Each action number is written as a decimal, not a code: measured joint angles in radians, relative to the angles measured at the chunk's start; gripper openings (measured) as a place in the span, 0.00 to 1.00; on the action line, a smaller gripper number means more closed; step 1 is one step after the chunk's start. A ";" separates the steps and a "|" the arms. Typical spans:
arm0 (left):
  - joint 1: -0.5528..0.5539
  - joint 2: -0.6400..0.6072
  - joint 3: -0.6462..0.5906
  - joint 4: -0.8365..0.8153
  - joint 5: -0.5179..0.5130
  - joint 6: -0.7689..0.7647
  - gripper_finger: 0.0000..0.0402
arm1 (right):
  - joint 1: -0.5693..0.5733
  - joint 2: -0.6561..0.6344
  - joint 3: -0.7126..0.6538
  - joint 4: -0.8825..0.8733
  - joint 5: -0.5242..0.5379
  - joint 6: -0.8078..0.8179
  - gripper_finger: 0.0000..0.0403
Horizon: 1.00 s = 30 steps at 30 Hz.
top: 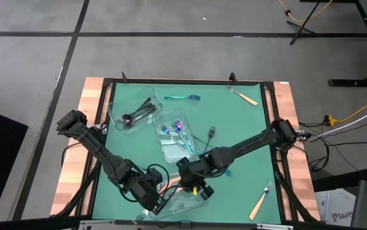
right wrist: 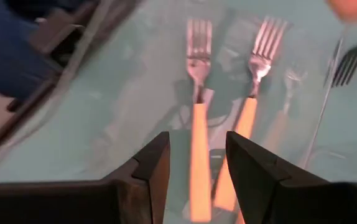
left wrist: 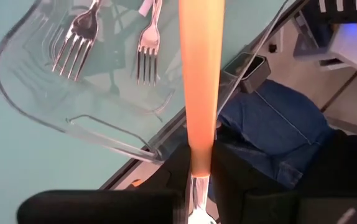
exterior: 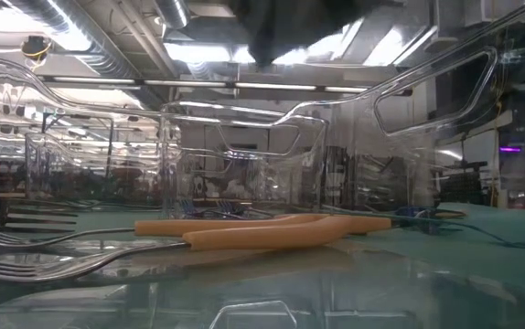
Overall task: Sort silverware by color (type)
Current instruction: Put the yellow fork into the bottom transparent bin
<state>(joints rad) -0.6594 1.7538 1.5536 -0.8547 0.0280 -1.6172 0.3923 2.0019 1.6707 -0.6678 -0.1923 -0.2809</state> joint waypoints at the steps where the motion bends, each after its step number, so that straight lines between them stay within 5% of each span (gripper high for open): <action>1: 0.000 0.000 0.000 0.006 -0.004 0.004 0.09 | 0.000 -0.016 0.000 -0.016 -0.011 -0.009 0.36; 12: 0.041 0.000 0.000 0.104 -0.053 0.113 0.09 | 0.000 -0.158 0.000 -0.054 -0.017 -0.016 0.36; 30: 0.171 0.103 0.000 0.225 -0.038 0.427 0.09 | 0.000 -0.445 0.001 -0.419 -0.018 -0.039 0.36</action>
<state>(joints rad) -0.4886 1.8563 1.5536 -0.6301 -0.0099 -1.1900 0.3923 1.5567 1.6714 -1.0868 -0.2105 -0.3202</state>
